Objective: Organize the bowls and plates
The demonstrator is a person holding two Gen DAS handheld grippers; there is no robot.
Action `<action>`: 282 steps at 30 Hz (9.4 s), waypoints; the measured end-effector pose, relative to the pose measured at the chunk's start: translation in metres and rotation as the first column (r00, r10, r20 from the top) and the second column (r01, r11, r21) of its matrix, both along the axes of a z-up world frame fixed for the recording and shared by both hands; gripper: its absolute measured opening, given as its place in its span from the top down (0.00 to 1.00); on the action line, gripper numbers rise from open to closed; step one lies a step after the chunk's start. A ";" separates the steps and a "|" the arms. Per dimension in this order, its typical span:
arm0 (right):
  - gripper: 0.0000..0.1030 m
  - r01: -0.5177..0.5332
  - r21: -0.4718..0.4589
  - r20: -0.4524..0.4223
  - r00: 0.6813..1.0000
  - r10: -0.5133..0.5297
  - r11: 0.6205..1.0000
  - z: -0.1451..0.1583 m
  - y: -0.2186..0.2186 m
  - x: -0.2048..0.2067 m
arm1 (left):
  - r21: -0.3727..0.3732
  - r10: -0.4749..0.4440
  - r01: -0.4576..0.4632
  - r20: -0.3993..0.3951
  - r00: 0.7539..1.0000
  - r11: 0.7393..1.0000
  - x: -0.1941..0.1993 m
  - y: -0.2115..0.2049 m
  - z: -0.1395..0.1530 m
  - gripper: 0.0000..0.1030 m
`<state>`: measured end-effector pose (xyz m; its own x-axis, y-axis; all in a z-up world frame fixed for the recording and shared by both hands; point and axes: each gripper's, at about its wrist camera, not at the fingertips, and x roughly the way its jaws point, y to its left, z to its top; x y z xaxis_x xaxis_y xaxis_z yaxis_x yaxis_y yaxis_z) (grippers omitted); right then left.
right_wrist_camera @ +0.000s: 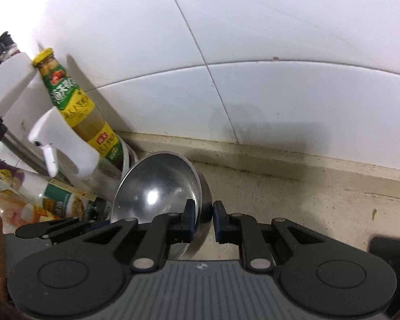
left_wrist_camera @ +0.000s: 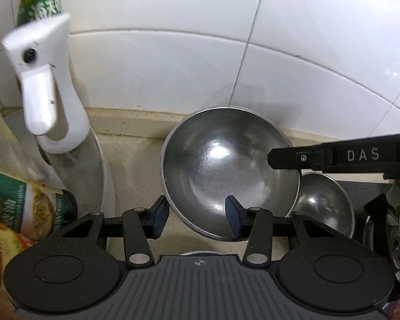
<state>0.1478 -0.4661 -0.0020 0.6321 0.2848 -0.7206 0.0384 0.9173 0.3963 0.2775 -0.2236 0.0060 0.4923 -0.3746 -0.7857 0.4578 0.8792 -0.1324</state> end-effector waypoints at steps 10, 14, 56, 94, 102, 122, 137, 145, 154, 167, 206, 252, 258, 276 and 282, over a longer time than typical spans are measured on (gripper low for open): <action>0.87 -0.026 0.010 -0.009 1.000 0.026 1.000 0.011 0.020 -0.041 | 0.006 -0.003 0.002 0.037 0.999 1.000 -0.041 0.024 0.018 0.46; 0.87 -0.039 0.009 -0.041 0.998 0.040 0.999 0.006 0.033 -0.053 | 0.015 0.000 0.000 0.028 1.000 1.000 -0.050 0.033 0.013 0.45; 0.76 0.014 -0.066 -0.079 0.997 -0.019 0.998 -0.010 0.041 -0.101 | 0.060 -0.039 0.031 0.131 0.991 0.998 -0.095 0.052 0.006 0.28; 0.70 0.273 -0.045 -0.065 0.959 -0.276 0.961 -0.018 -0.051 -0.125 | 0.189 -0.277 0.239 0.206 0.939 0.952 -0.072 -0.059 0.012 0.11; 0.70 0.307 -0.043 -0.073 0.948 -0.309 0.951 -0.024 -0.070 -0.113 | 0.205 -0.302 0.264 0.182 0.936 0.943 -0.058 -0.078 0.000 0.10; 0.69 0.318 -0.037 -0.111 0.941 -0.320 0.947 -0.045 -0.084 -0.096 | 0.175 -0.320 0.297 0.123 0.939 0.939 -0.039 -0.102 -0.016 0.10; 0.69 0.285 -0.043 -0.152 0.945 -0.288 0.958 -0.064 -0.083 -0.075 | 0.154 -0.313 0.304 0.035 0.949 0.940 -0.027 -0.118 -0.037 0.18; 0.74 0.275 -0.012 -0.178 0.945 -0.273 0.961 -0.074 -0.085 -0.070 | 0.159 -0.320 0.319 -0.014 0.947 0.934 -0.021 -0.121 -0.047 0.34; 0.83 0.259 0.013 -0.187 0.950 -0.252 0.966 -0.079 -0.085 -0.067 | 0.162 -0.342 0.345 -0.052 0.938 0.924 -0.020 -0.126 -0.059 0.50; 0.84 0.272 0.053 -0.190 0.947 -0.257 0.961 -0.081 -0.090 -0.068 | 0.134 -0.350 0.355 -0.063 0.935 0.925 -0.022 -0.131 -0.058 0.60; 0.86 0.187 0.018 -0.036 0.982 -0.186 0.982 0.012 -0.043 -0.087 | 0.075 -0.269 0.262 0.123 0.955 0.962 -0.062 -0.071 0.032 0.57; 0.86 -0.039 -0.030 -0.075 0.996 0.037 0.999 0.028 0.073 -0.089 | 0.058 -0.120 0.114 0.127 0.985 0.992 -0.109 0.051 0.043 0.50; 0.86 -0.036 -0.024 -0.085 0.996 0.034 0.999 0.027 0.075 -0.088 | 0.060 -0.123 0.116 0.124 0.985 0.991 -0.108 0.053 0.042 0.49; 0.86 -0.049 -0.022 -0.156 0.987 0.046 0.999 0.003 0.073 -0.063 | 0.081 -0.116 0.111 0.066 0.991 0.990 -0.092 0.045 0.020 0.49; 0.85 -0.061 -0.033 -0.181 0.982 0.054 0.998 -0.006 0.070 -0.053 | 0.083 -0.121 0.118 0.035 0.992 0.990 -0.081 0.041 0.010 0.49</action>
